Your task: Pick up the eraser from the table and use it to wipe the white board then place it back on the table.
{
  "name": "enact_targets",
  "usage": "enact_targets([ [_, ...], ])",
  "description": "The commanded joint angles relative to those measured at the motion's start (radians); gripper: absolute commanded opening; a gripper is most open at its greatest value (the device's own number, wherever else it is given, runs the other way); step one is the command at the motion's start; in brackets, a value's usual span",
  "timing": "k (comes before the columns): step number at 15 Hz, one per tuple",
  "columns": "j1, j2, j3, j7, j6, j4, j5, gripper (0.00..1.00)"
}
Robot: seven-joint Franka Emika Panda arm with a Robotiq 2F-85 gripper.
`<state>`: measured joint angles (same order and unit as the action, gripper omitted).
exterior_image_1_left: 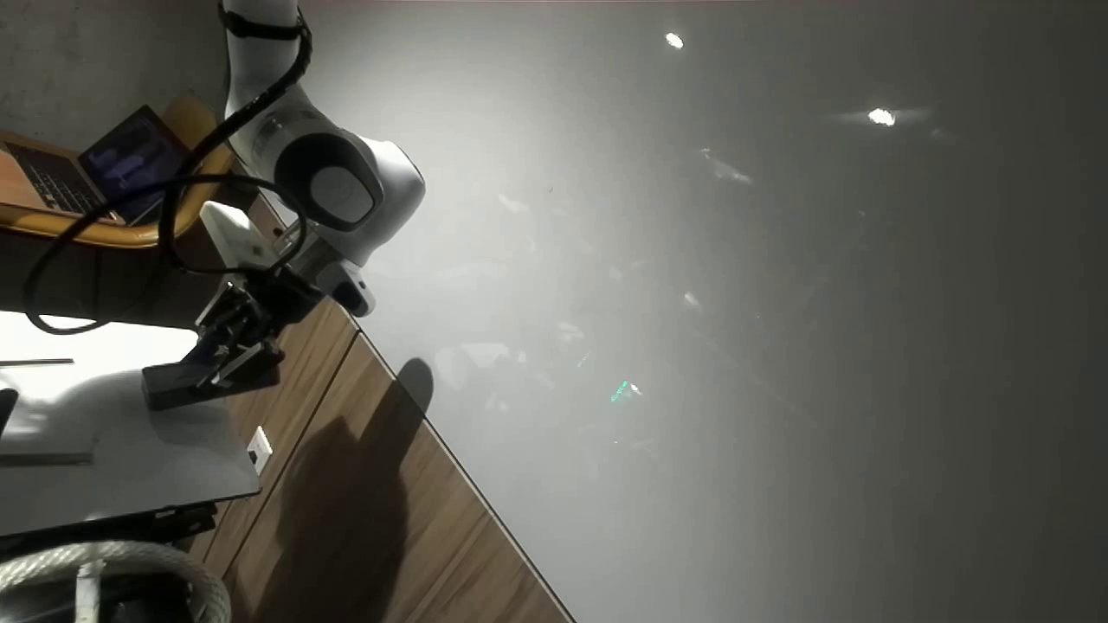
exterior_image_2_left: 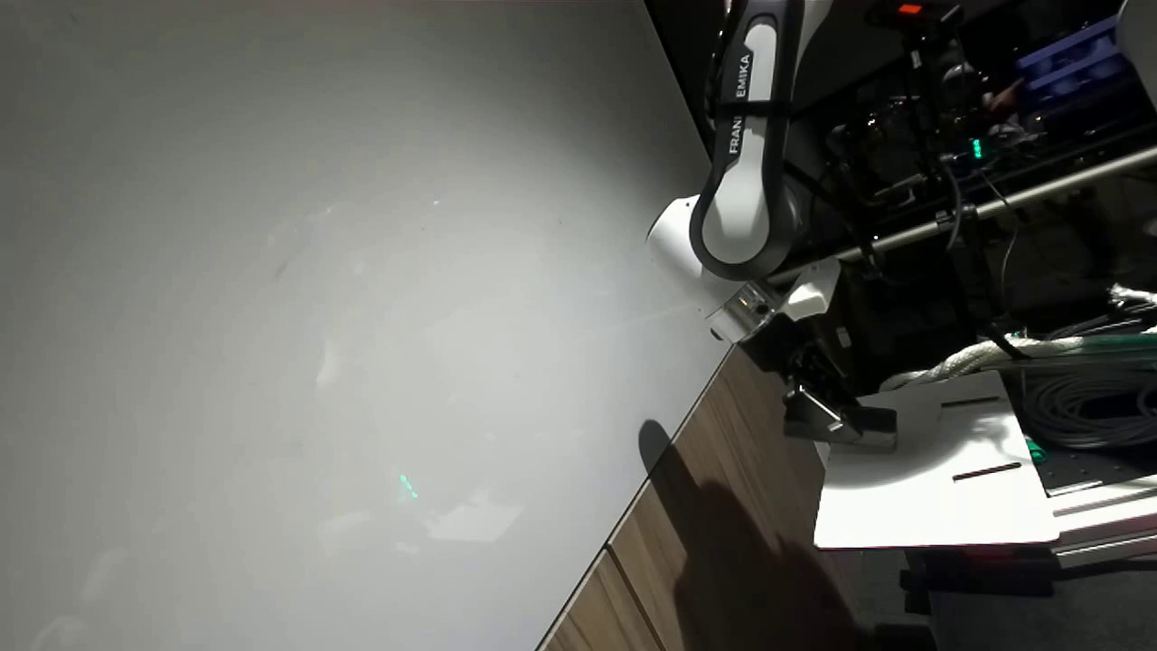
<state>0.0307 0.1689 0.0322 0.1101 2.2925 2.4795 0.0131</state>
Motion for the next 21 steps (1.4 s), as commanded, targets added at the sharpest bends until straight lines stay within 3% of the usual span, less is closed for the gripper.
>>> enact_targets([
  [1,-0.011,0.013,-0.006,-0.04,-0.036,-0.023,-0.024,0.29],
  [5,-0.009,0.023,-0.003,-0.042,-0.036,-0.028,-0.027,0.29],
  [8,-0.008,0.033,-0.001,-0.042,-0.037,-0.031,-0.03,0.74],
  [9,-0.007,0.038,-0.001,-0.042,-0.037,-0.032,-0.031,0.82],
  [12,-0.006,0.051,0.001,-0.04,-0.036,-0.039,-0.033,0.89],
  [21,-0.004,0.077,0.01,-0.044,-0.042,-0.056,-0.045,0.83],
])
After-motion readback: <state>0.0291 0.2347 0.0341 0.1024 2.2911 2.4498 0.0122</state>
